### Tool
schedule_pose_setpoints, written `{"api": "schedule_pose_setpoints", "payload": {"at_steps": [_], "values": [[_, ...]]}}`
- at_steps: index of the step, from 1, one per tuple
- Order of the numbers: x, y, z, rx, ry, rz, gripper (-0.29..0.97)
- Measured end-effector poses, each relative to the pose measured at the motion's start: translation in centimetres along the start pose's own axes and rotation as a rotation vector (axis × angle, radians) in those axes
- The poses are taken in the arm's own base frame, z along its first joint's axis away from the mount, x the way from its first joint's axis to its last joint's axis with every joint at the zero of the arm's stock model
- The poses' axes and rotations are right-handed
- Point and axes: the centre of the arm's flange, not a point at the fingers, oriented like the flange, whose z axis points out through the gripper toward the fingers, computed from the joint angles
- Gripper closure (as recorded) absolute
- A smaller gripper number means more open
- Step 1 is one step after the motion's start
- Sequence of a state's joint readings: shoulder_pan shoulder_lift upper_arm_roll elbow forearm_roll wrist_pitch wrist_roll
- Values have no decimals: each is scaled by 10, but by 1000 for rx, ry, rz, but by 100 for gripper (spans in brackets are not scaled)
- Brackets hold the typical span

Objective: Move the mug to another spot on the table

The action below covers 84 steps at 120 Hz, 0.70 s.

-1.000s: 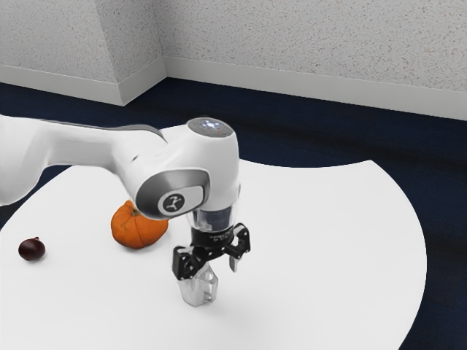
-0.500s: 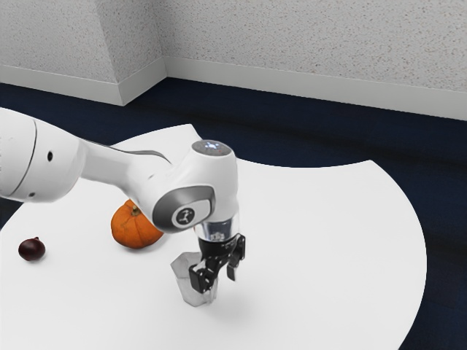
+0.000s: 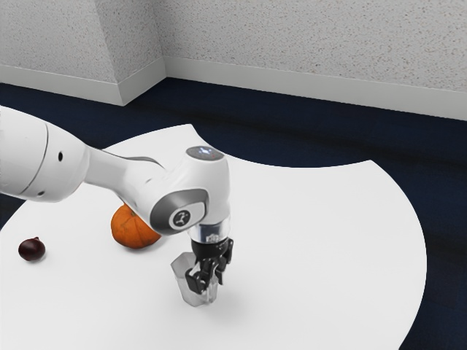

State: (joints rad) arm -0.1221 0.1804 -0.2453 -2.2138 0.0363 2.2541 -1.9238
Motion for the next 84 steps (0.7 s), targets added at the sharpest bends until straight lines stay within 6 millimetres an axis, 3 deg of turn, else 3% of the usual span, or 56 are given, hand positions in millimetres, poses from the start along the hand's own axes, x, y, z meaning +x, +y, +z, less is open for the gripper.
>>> {"api": "schedule_pose_setpoints", "payload": {"at_steps": [29, 54, 84], "values": [[-1, 1, 4, -3, 0, -8, 46], [9, 7, -5, -47, 65, 56, 56], [45, 29, -23, -107, 162, 117, 59]]}}
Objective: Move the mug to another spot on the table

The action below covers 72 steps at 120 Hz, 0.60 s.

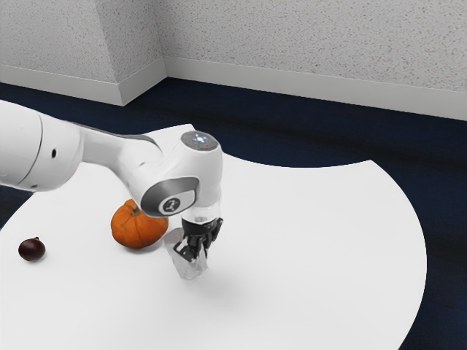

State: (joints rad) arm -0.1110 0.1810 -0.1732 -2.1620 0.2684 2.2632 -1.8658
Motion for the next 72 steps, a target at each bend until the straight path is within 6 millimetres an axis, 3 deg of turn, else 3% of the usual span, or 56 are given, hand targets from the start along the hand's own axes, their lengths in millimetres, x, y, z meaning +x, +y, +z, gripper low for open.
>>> {"api": "schedule_pose_setpoints", "payload": {"at_steps": [17, 36, 72], "values": [[23, 10, -1, -12, 42, 20, 58], [50, 27, 13, 0, 62, 24, 58], [62, 34, 27, 20, 71, 67, 57]]}}
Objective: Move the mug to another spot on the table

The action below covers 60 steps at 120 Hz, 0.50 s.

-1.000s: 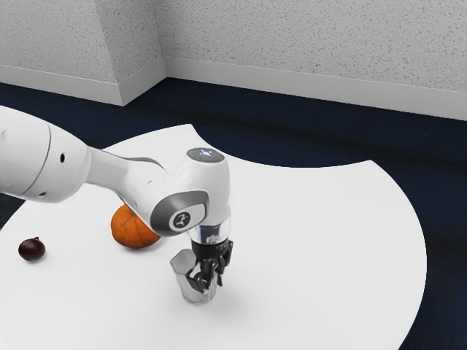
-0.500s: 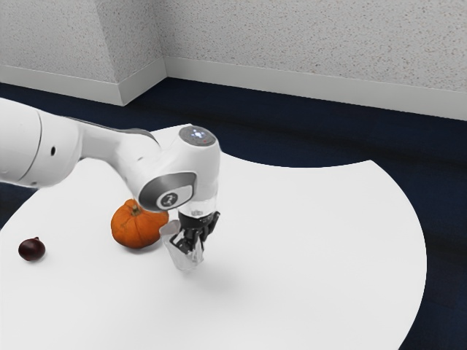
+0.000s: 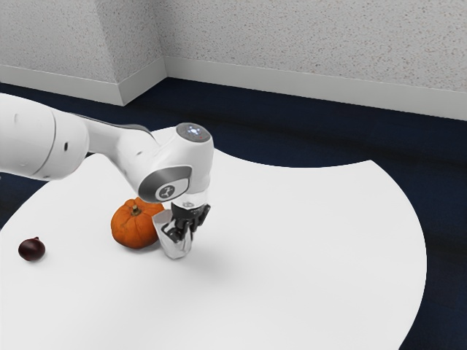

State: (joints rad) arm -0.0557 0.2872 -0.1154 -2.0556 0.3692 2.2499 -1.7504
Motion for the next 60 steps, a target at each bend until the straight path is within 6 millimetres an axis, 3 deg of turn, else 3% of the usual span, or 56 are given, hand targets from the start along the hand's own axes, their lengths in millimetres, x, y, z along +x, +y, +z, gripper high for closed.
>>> {"api": "schedule_pose_setpoints", "payload": {"at_steps": [26, 60], "values": [[-4, 2, 7, -1, -6, 30, 23], [3, -4, -44, -80, 11, 40, 6]]}}
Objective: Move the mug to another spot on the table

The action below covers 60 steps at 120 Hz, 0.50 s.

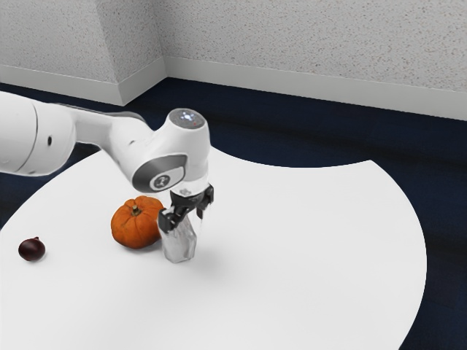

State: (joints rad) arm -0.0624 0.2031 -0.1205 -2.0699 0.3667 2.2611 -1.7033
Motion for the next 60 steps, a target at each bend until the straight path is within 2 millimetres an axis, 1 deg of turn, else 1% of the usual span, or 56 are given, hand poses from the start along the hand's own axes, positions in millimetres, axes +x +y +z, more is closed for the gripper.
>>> {"api": "schedule_pose_setpoints", "payload": {"at_steps": [12, 17, 33, 41, 50, 60], "values": [[2, -1, -8, -10, 3, 2, 4], [5, -2, -17, -20, 7, 0, 3], [17, -8, -70, -72, 32, -5, 2], [23, -2, -98, -95, 42, 8, 1], [35, 9, -131, -115, 43, 30, 1], [56, 18, -155, -117, 42, 64, 1]]}}
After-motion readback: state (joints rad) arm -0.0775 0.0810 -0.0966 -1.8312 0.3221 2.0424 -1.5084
